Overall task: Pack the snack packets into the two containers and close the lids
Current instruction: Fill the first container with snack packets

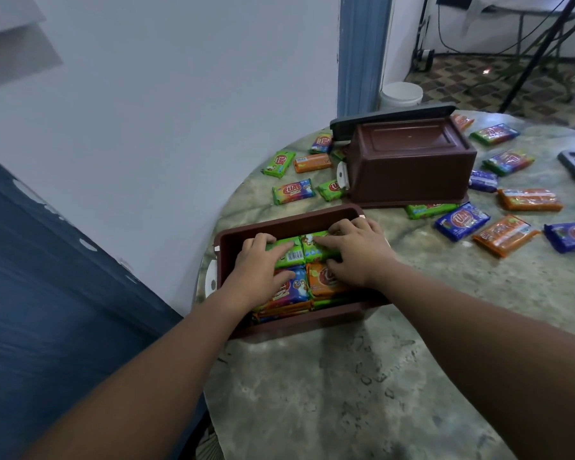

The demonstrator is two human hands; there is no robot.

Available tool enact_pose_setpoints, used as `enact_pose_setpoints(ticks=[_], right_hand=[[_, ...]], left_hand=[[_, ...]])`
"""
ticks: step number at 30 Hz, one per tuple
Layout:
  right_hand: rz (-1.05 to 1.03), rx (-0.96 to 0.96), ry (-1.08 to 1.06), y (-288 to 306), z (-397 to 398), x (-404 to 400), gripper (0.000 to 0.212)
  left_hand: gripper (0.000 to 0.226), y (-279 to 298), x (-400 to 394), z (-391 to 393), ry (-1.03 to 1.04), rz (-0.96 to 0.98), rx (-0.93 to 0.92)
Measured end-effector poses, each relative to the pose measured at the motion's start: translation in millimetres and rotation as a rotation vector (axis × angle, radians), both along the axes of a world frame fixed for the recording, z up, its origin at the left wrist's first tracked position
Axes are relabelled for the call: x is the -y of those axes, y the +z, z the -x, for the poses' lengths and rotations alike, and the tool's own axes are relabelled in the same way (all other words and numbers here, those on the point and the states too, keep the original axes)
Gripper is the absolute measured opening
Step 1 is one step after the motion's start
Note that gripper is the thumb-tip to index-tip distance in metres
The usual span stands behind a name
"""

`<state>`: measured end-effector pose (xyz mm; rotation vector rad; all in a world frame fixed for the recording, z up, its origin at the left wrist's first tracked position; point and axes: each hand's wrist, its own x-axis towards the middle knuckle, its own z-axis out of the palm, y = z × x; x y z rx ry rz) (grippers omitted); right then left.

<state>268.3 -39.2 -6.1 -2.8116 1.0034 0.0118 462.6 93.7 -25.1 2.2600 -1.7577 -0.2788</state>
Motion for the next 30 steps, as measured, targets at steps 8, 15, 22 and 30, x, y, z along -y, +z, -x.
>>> enact_pose_setpoints(ticks=[8,15,22,30], right_hand=[[-0.068,-0.075,0.089,6.9,6.4,-1.1,0.107],[-0.028,-0.106,0.114,3.8,4.7,0.3,0.103],[-0.178,0.258,-0.054,10.4,-6.0,6.4,0.062],[-0.123,0.527,-0.249,11.4,-54.5,49.0,0.022]], left_hand=[[0.067,16.7,-13.7,6.7,-0.138,-0.120,-0.038],[0.053,14.3,-7.4,6.9,-0.187,-0.162,0.038],[0.040,35.8,10.5,-1.2,-0.123,-0.050,-0.132],[0.030,55.7,78.2,-28.3,0.017,0.167,-0.197]])
